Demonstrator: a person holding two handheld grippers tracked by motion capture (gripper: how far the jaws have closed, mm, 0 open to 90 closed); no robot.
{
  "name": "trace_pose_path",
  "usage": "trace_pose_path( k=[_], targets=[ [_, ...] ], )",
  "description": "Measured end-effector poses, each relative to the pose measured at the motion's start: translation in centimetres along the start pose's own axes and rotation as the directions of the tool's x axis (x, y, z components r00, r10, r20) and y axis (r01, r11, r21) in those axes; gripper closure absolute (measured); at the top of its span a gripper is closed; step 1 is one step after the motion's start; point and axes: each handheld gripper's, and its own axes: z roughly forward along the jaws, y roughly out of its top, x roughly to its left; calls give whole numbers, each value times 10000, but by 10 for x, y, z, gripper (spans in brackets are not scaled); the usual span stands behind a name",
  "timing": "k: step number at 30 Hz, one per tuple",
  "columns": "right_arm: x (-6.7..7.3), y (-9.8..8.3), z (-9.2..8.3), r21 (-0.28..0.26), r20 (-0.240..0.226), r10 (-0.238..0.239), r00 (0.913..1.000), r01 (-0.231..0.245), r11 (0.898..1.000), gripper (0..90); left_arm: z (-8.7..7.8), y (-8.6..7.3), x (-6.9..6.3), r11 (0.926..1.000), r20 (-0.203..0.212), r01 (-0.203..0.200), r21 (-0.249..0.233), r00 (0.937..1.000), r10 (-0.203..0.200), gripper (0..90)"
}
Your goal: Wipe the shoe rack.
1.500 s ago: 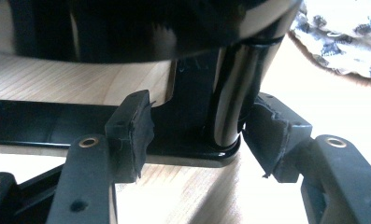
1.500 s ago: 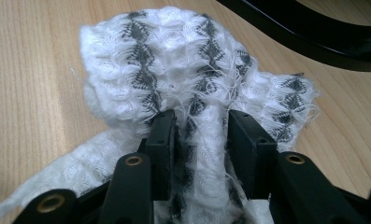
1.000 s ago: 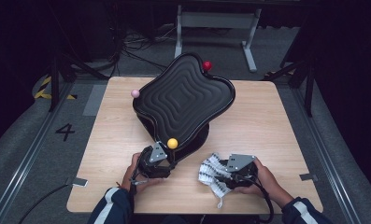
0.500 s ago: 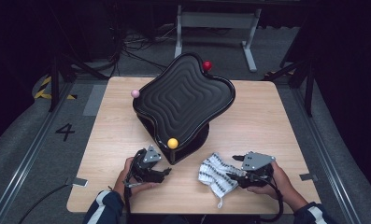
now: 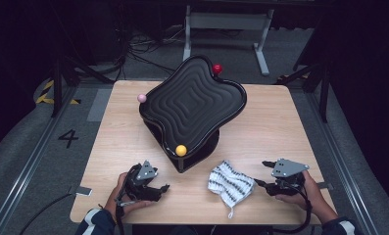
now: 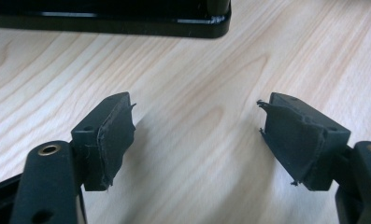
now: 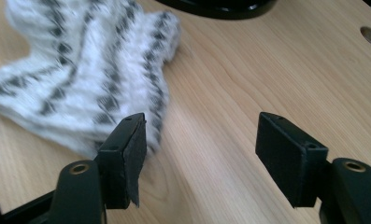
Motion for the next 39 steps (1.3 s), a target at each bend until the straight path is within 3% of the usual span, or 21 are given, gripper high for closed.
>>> trace_pose_path(
  k=[6,14,17,19,21,22,24,28,29,39],
  targets=[
    [-8,-19,1,350,177,225,9996,-231,9991,327,-9,-9,3,10000,-134,60,-28,9999,-60,231],
    [-19,-55,-2,401,497,1366,9894,-1387,9895,315,-23,-24,6,9995,-231,309,14,9993,-309,226],
    [-24,-68,-8,124,559,2165,9747,-2175,9760,299,-28,-29,8,9995,-275,312,35,9991,-311,221],
    [-27,-75,-9,-94,518,2817,9581,-2816,9595,280,-31,-32,11,9997,-380,238,35,9990,-237,221],
    [-29,-81,-11,-199,386,3404,9395,-3399,9403,264,-36,-37,13,9991,-416,434,-5,9982,-434,220],
    [-29,-81,-11,-199,386,3404,9395,-3399,9403,264,-36,-37,13,9991,-416,434,-5,9982,-434,218],
    [-33,-83,-10,-123,309,3711,9281,-3709,9286,250,-40,-41,16,9983,-564,580,21,9967,-578,218],
    [-31,-82,-10,-114,459,3781,9246,-3780,9257,242,-42,-43,18,9965,-782,830,-37,9935,-830,218],
    [-31,-82,-10,-113,457,3786,9244,-3785,9255,242,-42,-43,19,9974,-820,715,-15,9941,-714,215],
    [-32,-81,-8,-102,463,3815,9232,-3815,9243,230,-41,-42,21,9965,-743,832,-15,9938,-831,207]
  ],
)
